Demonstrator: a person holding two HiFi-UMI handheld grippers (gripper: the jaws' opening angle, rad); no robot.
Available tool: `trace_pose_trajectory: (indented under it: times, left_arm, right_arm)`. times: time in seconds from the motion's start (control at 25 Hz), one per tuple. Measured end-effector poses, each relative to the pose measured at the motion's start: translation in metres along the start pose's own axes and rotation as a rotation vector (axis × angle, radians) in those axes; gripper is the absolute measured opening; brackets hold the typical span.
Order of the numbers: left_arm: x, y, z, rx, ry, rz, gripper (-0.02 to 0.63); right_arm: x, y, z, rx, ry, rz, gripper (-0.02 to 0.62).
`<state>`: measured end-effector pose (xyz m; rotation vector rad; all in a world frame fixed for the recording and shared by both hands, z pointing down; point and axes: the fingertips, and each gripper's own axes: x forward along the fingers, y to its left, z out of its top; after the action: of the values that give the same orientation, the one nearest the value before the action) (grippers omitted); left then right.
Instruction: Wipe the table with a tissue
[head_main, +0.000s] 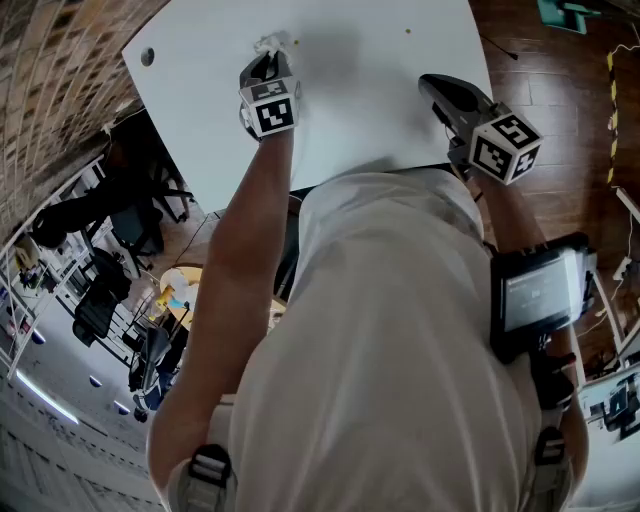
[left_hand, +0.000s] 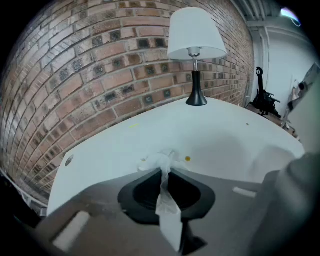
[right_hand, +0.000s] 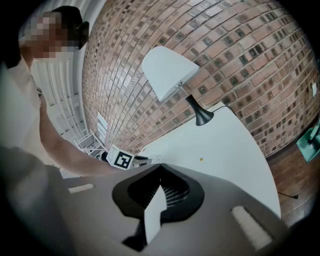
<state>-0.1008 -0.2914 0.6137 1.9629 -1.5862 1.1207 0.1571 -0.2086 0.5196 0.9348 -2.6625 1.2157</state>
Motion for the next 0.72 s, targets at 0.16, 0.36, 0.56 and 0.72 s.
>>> trace_pose_trajectory:
  times: [0.16,0.36,0.56,0.72]
  left_arm:
    - [0.005,-0.014,0.008,0.042,-0.014,-0.027,0.043]
    - [0.009,-0.035,0.016,0.102,-0.031,-0.090,0.032]
    - [0.009,-0.054,0.022,0.160,-0.044,-0.169,0.031]
    - [0.012,-0.068,0.028,0.224,-0.050,-0.259,0.032]
  right_arm:
    - [-0.004,-0.003,0.001,0.003,-0.010,-0.010,0.008]
    - [-0.011,-0.006,0.002,0.008,-0.026,-0.026,0.008]
    - [-0.021,-0.008,0.002,0.013,-0.030,-0.052,0.008]
    - [-0.010,-0.006,0.006,0.008,-0.043,-0.055,0.008]
